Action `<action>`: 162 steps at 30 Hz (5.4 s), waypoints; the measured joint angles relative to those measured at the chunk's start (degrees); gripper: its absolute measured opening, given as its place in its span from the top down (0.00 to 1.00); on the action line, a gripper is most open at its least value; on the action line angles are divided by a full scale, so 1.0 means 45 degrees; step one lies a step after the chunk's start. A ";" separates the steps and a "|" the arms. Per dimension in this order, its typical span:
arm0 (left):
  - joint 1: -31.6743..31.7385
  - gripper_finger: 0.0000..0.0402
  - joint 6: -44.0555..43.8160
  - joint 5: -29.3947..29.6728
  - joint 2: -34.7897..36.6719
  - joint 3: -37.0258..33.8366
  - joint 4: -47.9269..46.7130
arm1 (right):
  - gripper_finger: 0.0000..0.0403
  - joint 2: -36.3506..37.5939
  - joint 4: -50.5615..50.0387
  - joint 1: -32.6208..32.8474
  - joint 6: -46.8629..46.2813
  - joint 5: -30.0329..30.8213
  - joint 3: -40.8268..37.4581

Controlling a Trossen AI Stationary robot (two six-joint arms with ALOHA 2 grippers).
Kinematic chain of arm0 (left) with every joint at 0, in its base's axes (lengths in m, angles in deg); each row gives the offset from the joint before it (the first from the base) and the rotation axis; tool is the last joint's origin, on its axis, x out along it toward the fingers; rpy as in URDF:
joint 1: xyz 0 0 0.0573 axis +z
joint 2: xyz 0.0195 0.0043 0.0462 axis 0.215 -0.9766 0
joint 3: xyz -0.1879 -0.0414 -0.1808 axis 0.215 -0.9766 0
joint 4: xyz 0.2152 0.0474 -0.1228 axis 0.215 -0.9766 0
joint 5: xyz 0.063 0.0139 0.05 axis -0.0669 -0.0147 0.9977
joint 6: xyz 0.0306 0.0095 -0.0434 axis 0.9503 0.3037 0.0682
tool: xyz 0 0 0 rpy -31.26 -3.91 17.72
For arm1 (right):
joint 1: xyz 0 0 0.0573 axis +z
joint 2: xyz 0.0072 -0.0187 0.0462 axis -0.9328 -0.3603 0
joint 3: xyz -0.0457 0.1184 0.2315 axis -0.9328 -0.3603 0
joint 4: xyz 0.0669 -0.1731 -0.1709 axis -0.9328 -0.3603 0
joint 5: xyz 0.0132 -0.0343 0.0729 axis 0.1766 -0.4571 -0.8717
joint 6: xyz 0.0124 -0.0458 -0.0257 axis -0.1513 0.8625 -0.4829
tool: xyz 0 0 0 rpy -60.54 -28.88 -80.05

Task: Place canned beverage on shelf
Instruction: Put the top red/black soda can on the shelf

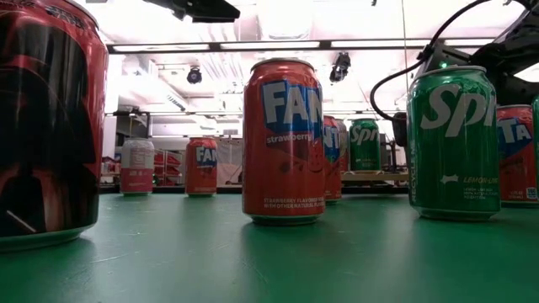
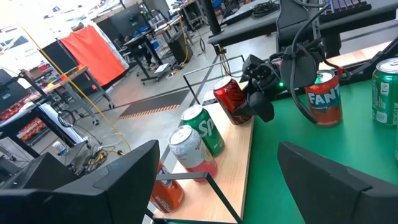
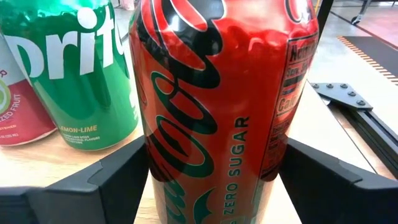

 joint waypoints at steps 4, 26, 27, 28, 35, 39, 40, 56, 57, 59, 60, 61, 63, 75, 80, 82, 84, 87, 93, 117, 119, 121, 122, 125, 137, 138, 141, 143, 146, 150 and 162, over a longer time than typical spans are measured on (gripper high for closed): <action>0.0000 0.23 0.0000 0.0000 0.0000 0.0000 0.0019 | 0.16 0.0000 0.0004 0.0000 -0.0119 0.0112 0.0000; 0.0000 0.23 0.0000 -0.0005 -0.0010 0.0000 0.0000 | 0.12 0.0910 -0.0275 -0.0429 0.2178 0.0584 0.1431; 0.0000 0.23 0.0000 -0.0005 -0.0010 0.0000 0.0000 | 0.12 0.1007 -0.0269 -0.0508 0.2352 0.0579 0.1532; 0.0000 0.23 0.0000 -0.0005 -0.0010 0.0000 -0.0002 | 0.12 0.1095 -0.0305 -0.0593 0.2556 0.0583 0.1629; 0.0000 0.23 0.0000 -0.0010 -0.0010 0.0000 -0.0010 | 0.14 0.1985 -0.1014 -0.0917 0.4175 0.0571 0.2545; 0.0000 0.23 0.0000 -0.0015 -0.0013 0.0000 -0.0032 | 0.16 0.2504 -0.1096 -0.0909 0.5676 0.0307 0.3419; 0.0000 0.23 0.0000 -0.0015 -0.0010 0.0000 -0.0034 | 0.17 0.2609 -0.1181 -0.0891 0.6010 0.0157 0.3695; 0.0000 0.23 0.0000 -0.0024 -0.0015 0.0000 -0.0008 | 0.19 0.1925 -0.5405 -0.0889 0.5690 -0.8390 0.7968; 0.0000 0.23 0.0000 -0.0024 -0.0015 0.0000 -0.0005 | 0.19 0.1747 -0.6097 -0.0885 0.5300 -0.8777 0.8214; -0.0001 0.23 0.0000 -0.0025 -0.0015 0.0000 -0.0005 | 0.20 0.1353 -0.7374 -0.0884 0.4740 -0.9640 0.8683; 0.0000 0.23 0.0000 -0.0025 -0.0015 0.0000 -0.0005 | 0.22 0.1172 -0.7935 -0.0884 0.4491 -1.0070 0.8870; 0.0000 0.23 0.0000 -0.0027 -0.0015 0.0000 -0.0007 | 0.24 0.0982 -0.8455 -0.0884 0.4274 -1.0410 0.9053; 0.0000 0.23 0.0000 -0.0028 -0.0015 0.0000 -0.0006 | 0.29 0.0616 -0.9339 -0.0877 0.3805 -1.0835 0.9402; 0.0000 0.23 0.0096 -0.0030 -0.0015 -0.0068 -0.0024 | 0.94 -0.0578 -1.5683 -0.1074 0.1912 -1.1913 1.1011; 0.0000 0.23 0.0102 -0.0034 -0.0015 -0.0068 0.0002 | 0.98 -0.0500 -1.5820 -0.1716 0.2286 -1.1905 1.0822; -0.0002 0.23 0.0102 -0.0034 -0.0015 -0.0068 0.0010 | 0.98 -0.0505 -1.5787 -0.2028 0.2671 -1.1900 1.0793; -0.0005 0.23 0.0102 -0.0034 -0.0015 -0.0068 0.0010 | 0.98 -0.0505 -1.5713 -0.2380 0.2963 -1.1769 1.0778; 0.0000 0.23 0.0102 -0.0034 -0.0015 -0.0068 0.0010 | 0.98 -0.0505 -1.5461 -0.2880 0.3482 -1.1555 1.0777; 0.0000 0.23 0.0102 -0.0034 -0.0015 -0.0068 0.0005 | 0.98 -0.0580 -1.4772 -0.3669 0.4451 -1.1560 1.0754; -0.0002 0.23 0.0148 -0.0031 -0.0015 -0.0068 -0.0010 | 0.98 -0.1940 -1.4021 -0.5298 0.5909 -1.1255 1.0744; -0.0002 0.23 0.0146 -0.0029 -0.0015 -0.0068 -0.0010 | 0.98 -0.1996 -1.4018 -0.5299 0.5919 -1.1594 1.0744; -0.0004 0.23 0.0152 -0.0029 -0.0015 -0.0068 -0.0010 | 0.98 -0.2026 -1.3973 -0.5289 0.5915 -1.2096 1.0744; -0.0005 0.23 0.0164 -0.0029 -0.0015 -0.0068 -0.0010 | 0.98 -0.2050 -1.3872 -0.5274 0.5924 -1.2252 1.0744; -0.0005 0.23 0.0194 -0.0029 -0.0015 -0.0068 -0.0010 | 0.98 -0.2084 -1.3480 -0.5270 0.5938 -1.2222 1.0744; -0.0001 0.23 0.0199 -0.0029 -0.0015 -0.0068 -0.0010 | 0.98 -0.2093 -1.3038 -0.6042 0.6783 -1.1540 1.0744; -0.0005 0.23 0.0199 -0.0029 -0.0015 -0.0068 -0.0010 | 0.98 -0.2093 -1.3032 -0.6106 0.6830 -1.1424 1.0744; -0.0005 0.23 0.0199 -0.0029 -0.0015 -0.0068 -0.0010 | 0.98 -0.2093 -1.2928 -0.6305 0.7064 -1.1211 1.0744; 0.0000 0.23 0.0199 -0.0029 -0.0015 -0.0068 -0.0010 | 0.98 -0.2093 -1.2685 -0.6424 0.7237 -1.1215 1.0744; 0.0000 0.23 0.0199 -0.0029 -0.0015 -0.0068 -0.0010 | 0.98 -0.2093 -1.2302 -0.6583 0.7416 -1.1222 1.0744; 0.0000 0.23 0.0199 -0.0029 -0.0015 -0.0068 -0.0010 | 0.98 -0.2093 -1.2023 -0.6828 0.7573 -1.1218 1.0744; 0.0000 0.23 0.0199 -0.0029 -0.0015 -0.0068 -0.0010 | 0.98 -0.2093 -1.1280 -0.7533 0.8124 -1.1220 1.0744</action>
